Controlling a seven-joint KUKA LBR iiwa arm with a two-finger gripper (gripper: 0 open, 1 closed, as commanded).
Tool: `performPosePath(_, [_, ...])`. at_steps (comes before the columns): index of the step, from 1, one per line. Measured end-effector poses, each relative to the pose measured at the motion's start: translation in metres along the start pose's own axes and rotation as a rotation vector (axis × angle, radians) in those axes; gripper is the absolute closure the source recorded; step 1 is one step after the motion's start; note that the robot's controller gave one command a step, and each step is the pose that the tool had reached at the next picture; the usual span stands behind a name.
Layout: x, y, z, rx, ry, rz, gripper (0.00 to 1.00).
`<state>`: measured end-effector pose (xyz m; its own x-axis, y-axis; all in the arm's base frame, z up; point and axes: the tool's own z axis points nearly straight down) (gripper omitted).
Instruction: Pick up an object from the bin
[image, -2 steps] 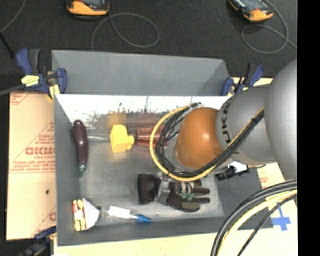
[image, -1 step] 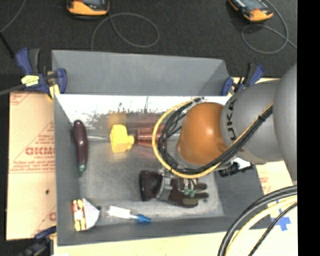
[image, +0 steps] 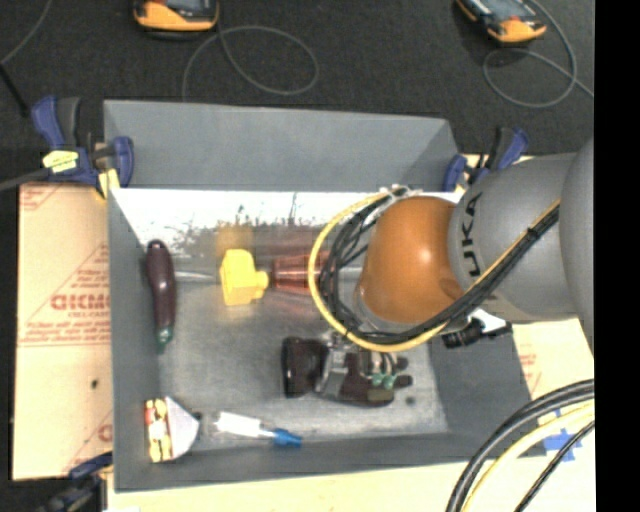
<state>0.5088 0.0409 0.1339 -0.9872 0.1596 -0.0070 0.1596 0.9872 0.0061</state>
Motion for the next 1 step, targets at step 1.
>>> performPosePath(1, [0.0, -0.0001, -0.0147, 0.0, 0.001, 0.0, 1.0])
